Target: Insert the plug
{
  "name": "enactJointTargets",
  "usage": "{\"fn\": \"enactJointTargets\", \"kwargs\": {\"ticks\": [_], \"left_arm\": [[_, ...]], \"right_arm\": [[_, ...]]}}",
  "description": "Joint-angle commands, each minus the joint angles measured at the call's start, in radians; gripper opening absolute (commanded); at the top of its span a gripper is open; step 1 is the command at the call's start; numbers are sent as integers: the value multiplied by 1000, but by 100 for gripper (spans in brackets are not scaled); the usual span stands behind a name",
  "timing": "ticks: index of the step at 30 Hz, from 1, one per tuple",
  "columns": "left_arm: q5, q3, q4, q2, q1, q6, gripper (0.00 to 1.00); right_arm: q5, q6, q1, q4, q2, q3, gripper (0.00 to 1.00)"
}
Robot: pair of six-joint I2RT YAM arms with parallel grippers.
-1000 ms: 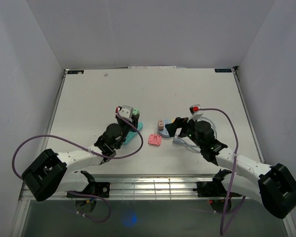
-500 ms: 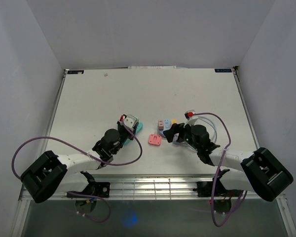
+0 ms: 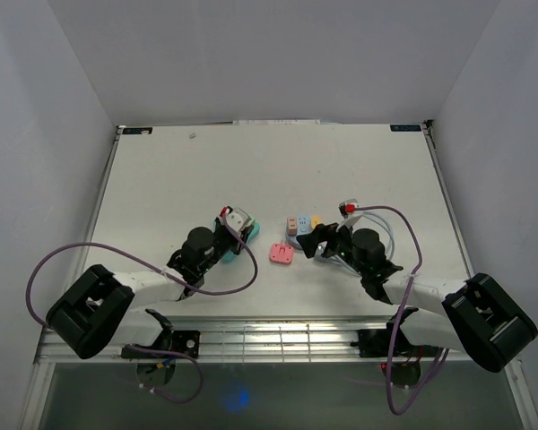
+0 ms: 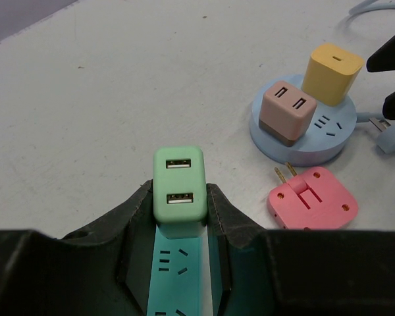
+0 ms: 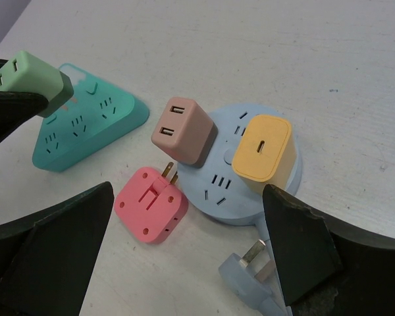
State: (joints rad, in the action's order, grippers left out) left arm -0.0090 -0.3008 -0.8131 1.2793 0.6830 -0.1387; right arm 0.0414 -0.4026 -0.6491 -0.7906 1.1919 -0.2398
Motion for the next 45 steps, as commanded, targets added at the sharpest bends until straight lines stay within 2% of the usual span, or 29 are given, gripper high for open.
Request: {"fn": "enactJointTargets", "kwargs": {"ticks": [1, 22, 35, 45], "left_arm": [[80, -29, -8, 21, -25, -4, 0], [129, -63, -87, 158, -89, -2, 0], [161, -50, -130, 138, -111, 14, 0], [156, -74, -113, 189, -119, 19, 0]], "right_arm": [[-5, 21, 2, -64, -5, 10, 100], [-5, 22, 2, -64, -40, 27, 100], [-11, 24, 2, -64, -32, 22, 100], [-12, 24, 2, -62, -34, 22, 100]]}}
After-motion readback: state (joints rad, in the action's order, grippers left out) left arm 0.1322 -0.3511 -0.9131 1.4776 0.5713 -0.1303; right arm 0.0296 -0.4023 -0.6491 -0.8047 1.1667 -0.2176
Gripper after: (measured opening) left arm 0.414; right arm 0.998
